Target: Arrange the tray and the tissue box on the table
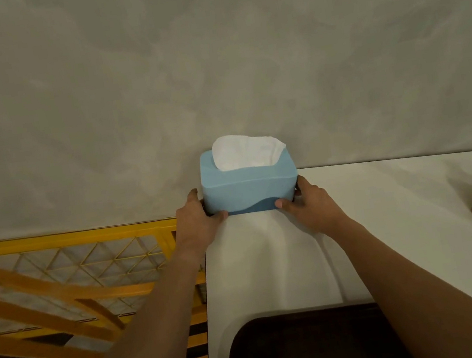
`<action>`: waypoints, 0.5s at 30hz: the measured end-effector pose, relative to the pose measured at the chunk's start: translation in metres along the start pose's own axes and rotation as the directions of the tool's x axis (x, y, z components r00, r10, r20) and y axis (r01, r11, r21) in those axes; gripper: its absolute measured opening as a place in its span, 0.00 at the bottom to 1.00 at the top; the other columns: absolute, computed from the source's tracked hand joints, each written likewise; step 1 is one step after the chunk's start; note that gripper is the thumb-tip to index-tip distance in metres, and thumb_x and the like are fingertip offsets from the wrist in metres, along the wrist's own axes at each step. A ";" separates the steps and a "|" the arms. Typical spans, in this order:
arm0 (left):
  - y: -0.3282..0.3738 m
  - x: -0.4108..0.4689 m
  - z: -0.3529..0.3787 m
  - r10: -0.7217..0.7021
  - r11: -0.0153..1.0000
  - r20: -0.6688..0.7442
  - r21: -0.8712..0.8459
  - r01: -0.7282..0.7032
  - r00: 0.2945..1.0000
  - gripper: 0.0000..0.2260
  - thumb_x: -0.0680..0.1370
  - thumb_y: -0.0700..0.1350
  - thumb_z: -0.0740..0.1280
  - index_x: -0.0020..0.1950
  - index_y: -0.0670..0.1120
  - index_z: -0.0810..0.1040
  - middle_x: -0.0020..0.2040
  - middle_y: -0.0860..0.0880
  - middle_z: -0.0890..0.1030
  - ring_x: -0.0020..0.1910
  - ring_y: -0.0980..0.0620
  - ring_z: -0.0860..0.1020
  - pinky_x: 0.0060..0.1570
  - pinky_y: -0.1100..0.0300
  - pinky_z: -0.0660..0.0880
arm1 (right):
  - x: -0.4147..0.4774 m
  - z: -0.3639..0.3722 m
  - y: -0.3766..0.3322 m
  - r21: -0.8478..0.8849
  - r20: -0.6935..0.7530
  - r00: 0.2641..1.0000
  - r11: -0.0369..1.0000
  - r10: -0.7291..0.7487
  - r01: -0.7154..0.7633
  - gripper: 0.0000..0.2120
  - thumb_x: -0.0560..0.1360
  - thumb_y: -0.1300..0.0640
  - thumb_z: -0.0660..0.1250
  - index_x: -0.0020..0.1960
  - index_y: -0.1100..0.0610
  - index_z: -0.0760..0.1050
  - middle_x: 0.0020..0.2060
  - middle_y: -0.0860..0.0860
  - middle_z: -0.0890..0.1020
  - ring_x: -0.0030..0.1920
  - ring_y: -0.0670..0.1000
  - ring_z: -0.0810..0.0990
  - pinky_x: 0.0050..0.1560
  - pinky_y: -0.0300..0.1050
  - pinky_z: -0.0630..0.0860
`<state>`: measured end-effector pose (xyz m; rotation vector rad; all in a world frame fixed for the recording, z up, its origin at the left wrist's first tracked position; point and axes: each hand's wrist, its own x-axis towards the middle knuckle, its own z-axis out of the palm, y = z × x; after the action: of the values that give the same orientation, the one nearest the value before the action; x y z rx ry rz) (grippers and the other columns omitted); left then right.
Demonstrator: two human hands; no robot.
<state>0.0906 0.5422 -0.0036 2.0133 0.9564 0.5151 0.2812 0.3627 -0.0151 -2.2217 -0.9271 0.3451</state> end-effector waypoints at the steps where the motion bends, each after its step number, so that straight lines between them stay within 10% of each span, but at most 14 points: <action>1: 0.000 -0.001 0.000 -0.007 1.000 0.003 0.000 0.007 1.000 0.31 0.72 0.45 0.77 0.71 0.40 0.69 0.61 0.41 0.83 0.60 0.41 0.80 0.49 0.60 0.73 | 0.000 0.001 0.000 -0.003 -0.001 1.000 1.000 0.002 -0.002 0.30 0.76 0.43 0.71 0.72 0.54 0.66 0.57 0.50 0.81 0.55 0.54 0.80 0.44 0.41 0.69; 15: 0.001 0.004 0.000 -0.032 0.999 0.027 0.030 0.032 0.999 0.31 0.73 0.45 0.77 0.71 0.39 0.67 0.60 0.40 0.82 0.59 0.38 0.80 0.48 0.57 0.73 | 0.000 -0.002 -0.001 0.004 0.026 1.000 1.000 0.002 -0.002 0.29 0.77 0.44 0.70 0.73 0.53 0.65 0.60 0.52 0.81 0.57 0.55 0.80 0.45 0.39 0.69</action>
<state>0.0937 0.5443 -0.0025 2.0226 0.9829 0.4574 0.2816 0.3626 -0.0129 -2.2193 -0.9367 0.3775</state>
